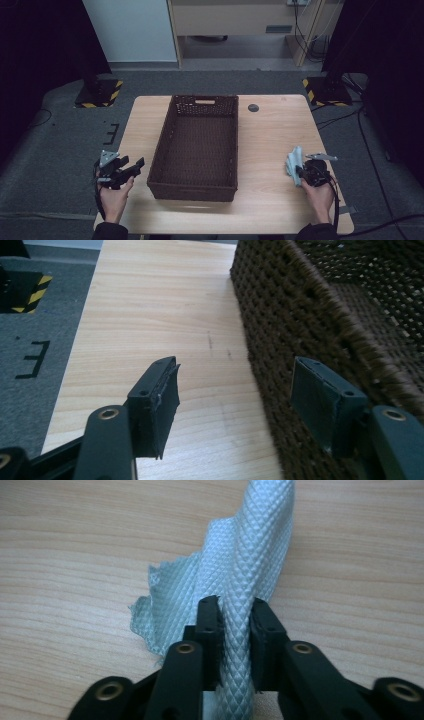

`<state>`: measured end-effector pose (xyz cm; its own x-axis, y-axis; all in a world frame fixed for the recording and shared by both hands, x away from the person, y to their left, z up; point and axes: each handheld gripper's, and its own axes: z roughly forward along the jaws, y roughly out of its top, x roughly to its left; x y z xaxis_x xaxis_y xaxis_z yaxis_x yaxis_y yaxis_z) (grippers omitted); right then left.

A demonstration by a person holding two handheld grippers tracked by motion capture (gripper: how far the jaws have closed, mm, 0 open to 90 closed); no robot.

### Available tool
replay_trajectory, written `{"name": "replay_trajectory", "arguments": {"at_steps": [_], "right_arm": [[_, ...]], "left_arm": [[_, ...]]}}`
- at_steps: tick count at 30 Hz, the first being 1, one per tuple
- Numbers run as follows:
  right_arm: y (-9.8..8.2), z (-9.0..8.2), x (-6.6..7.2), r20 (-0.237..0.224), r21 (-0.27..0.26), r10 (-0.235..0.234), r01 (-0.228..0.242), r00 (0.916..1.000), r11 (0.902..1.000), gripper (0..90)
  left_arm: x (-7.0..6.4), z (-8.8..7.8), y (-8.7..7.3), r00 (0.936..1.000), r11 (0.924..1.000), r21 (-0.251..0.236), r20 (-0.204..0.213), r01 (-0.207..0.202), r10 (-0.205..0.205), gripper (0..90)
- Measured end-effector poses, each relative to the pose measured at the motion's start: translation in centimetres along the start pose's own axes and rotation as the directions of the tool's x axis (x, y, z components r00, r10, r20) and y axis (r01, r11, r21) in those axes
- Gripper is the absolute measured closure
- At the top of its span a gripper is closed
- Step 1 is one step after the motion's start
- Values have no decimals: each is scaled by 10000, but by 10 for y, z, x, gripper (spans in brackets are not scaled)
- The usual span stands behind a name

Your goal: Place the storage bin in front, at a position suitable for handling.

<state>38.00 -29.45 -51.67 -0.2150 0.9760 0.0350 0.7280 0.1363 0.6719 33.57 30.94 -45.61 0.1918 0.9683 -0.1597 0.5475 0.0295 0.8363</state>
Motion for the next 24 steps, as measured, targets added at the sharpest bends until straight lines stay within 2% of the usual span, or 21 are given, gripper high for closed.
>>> {"name": "replay_trajectory", "arguments": {"at_steps": [6,10,13,18,24], "right_arm": [[5,-8,2,-29,-824,-40,37,10000,9966,576],[10,-18,4,-220,-1576,13,-47,9998,9875,510],[13,-25,8,-384,-2029,-132,51,9992,9792,473],[21,-37,23,-840,-2534,-531,302,9950,9669,435],[33,-44,47,-1565,-2929,-1040,545,9822,9546,394]], "left_arm": [[-10,-8,9,9995,9991,-342,212,-246,253,357],[-18,-11,13,9979,9982,-423,472,-422,442,368],[-25,-11,14,9958,9976,-404,702,-569,596,384],[-32,-11,16,9915,9964,-355,1024,-772,804,417],[-39,-6,14,9863,9948,-71,1298,-1021,1021,450]]}}
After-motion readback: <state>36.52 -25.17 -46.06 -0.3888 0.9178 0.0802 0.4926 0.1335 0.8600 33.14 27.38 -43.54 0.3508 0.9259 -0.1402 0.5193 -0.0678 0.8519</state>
